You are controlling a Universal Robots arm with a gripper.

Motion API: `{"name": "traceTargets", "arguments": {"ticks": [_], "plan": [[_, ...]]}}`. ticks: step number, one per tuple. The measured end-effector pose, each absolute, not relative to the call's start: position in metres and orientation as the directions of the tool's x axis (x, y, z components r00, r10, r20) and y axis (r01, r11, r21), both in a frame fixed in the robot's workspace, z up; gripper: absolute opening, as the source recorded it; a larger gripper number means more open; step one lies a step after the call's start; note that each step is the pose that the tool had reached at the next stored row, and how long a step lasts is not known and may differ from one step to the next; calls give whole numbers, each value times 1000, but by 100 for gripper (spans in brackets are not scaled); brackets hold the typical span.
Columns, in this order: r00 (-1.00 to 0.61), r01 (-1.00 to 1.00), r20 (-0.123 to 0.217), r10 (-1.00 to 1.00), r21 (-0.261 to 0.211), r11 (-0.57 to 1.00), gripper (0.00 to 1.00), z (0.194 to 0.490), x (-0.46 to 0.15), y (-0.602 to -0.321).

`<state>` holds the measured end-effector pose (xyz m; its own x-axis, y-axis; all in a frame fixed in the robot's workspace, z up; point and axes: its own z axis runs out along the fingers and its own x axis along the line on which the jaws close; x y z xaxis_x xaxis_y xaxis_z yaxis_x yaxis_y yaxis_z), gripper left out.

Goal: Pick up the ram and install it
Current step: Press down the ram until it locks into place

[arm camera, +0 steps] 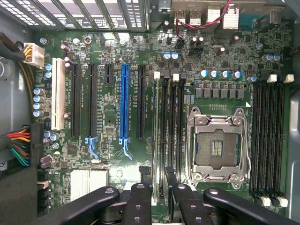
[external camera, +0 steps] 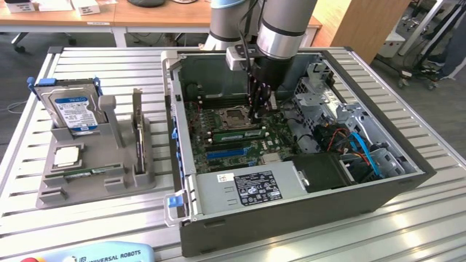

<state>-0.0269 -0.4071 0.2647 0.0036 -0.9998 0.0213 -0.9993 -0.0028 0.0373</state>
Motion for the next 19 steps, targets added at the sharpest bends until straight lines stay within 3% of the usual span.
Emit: {"name": "traceTargets", "arguments": {"ticks": [7, 9, 19], "plan": [[4, -999, 21, -1000, 37, -3, 24, 265, -27, -407], [4, -999, 21, -1000, 37, -3, 11, 265, -27, -407], [4, -999, 22, -1000, 37, -3, 10, 265, -24, -407]]}}
